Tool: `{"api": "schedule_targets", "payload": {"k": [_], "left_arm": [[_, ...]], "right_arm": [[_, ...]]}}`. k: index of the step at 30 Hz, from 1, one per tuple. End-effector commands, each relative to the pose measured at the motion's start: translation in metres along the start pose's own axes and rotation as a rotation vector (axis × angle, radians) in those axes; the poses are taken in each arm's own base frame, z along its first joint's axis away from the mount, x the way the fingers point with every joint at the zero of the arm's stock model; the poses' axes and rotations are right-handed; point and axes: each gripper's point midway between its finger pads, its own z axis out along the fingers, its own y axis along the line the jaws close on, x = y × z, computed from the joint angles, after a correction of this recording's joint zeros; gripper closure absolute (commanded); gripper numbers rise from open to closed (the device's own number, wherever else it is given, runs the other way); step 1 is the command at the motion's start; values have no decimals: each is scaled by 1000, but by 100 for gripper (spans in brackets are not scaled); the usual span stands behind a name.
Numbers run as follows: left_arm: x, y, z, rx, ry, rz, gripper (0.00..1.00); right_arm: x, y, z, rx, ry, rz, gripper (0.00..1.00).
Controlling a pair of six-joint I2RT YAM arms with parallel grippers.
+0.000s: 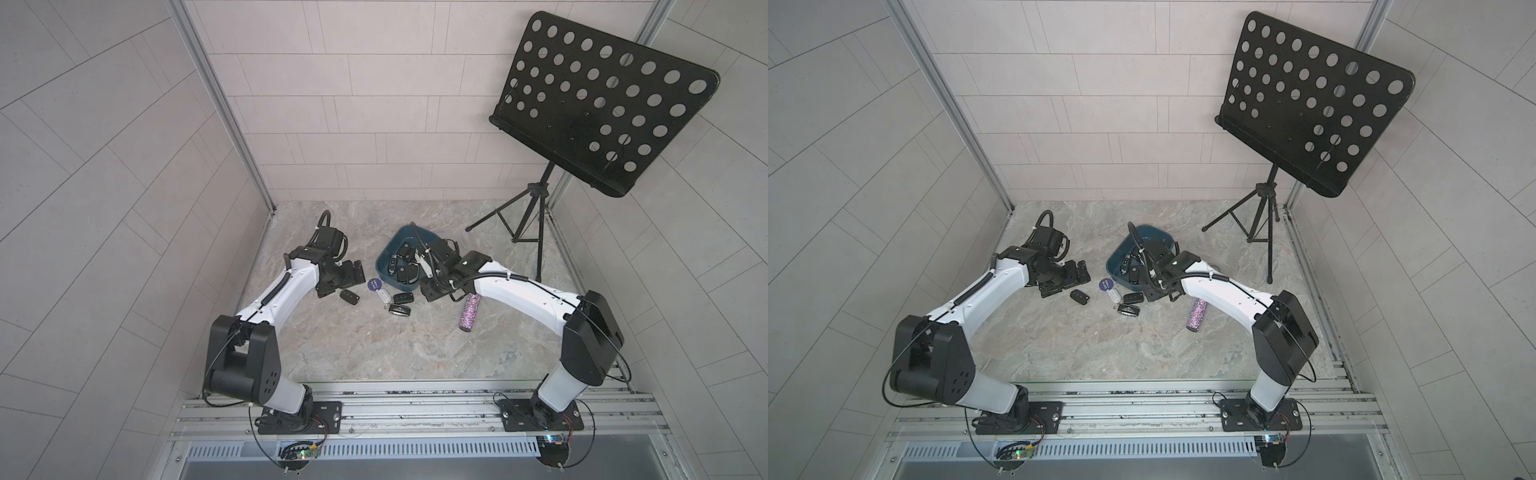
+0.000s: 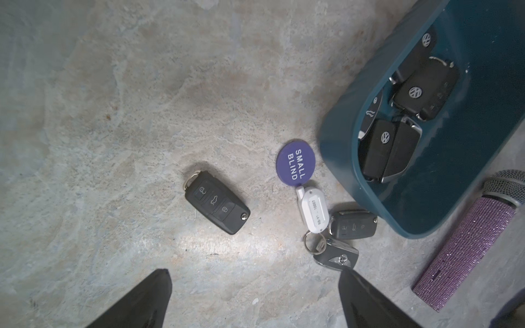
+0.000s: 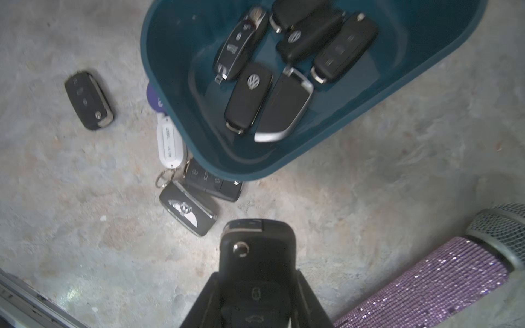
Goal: Place the car key into the storage box
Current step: Pick up the car key from the center of the board.
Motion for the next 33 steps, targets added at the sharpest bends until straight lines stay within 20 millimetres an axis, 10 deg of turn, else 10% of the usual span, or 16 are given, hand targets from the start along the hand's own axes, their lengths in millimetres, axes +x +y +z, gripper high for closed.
{"api": "schedule_targets", "payload": {"k": [1,14,33], "left_arm": [[-17,-4,-5,-1,-35,-6,0],[-22,3,-16,-52,-69,47,0],[-13,29,-26,-159,-98,57,0]], "right_arm": [[-27,-8,5,-11,-25,76,69],[-89,-20,73,19,5,229,69],[-77,-36,133,83,112,337,65]]}}
